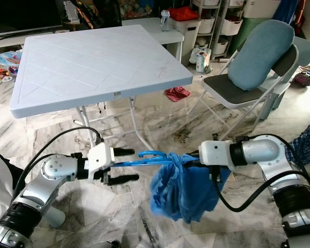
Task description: Hang hanger
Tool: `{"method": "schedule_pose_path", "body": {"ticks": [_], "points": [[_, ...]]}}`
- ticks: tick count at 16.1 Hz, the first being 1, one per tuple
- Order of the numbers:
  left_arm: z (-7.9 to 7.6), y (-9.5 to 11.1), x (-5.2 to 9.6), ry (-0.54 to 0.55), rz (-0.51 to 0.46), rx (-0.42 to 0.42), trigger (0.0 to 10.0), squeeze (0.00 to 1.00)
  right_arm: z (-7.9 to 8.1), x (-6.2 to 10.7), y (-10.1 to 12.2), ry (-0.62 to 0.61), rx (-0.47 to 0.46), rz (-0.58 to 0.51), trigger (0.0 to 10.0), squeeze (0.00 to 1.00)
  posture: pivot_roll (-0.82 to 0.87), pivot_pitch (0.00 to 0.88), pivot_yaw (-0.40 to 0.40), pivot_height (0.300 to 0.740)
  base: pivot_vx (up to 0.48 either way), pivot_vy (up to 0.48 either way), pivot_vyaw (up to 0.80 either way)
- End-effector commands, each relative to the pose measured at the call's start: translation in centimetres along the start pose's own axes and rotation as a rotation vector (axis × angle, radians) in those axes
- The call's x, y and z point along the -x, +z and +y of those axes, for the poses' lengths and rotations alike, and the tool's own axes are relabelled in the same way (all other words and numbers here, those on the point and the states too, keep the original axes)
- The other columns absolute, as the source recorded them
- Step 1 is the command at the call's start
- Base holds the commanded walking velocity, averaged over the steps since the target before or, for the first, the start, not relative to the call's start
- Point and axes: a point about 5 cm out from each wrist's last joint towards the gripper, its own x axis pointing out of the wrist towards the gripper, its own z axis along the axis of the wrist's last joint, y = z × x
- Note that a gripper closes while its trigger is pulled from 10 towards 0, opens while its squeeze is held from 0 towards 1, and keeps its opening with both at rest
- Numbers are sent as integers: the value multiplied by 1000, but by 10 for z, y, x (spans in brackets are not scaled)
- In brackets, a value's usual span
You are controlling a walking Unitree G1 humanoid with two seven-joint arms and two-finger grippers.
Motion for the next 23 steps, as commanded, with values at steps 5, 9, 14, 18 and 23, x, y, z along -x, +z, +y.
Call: {"method": "schedule_pose_path", "body": {"ticks": [5,9,14,18,23], "points": [[5,-1,-1,-27,41,-79,0,0,-6,6,6,-1,30,-10,10000,0,-112,0,-21,740,0,0,0],[5,-1,-8,-36,36,-90,0,0,-8,5,8,4,36,-23,10000,0,-112,0,-27,740,0,0,0],[5,-5,-13,-40,45,-95,0,0,-13,6,12,1,39,-38,10000,0,-120,0,-28,740,0,0,0],[11,-3,-16,-16,39,-99,0,0,-14,5,13,-11,41,-45,10000,0,-121,0,-30,740,0,0,0],[14,-3,-17,1,32,-112,0,0,-15,2,13,-15,43,-49,10000,0,-119,0,-32,740,0,0,0]]}}
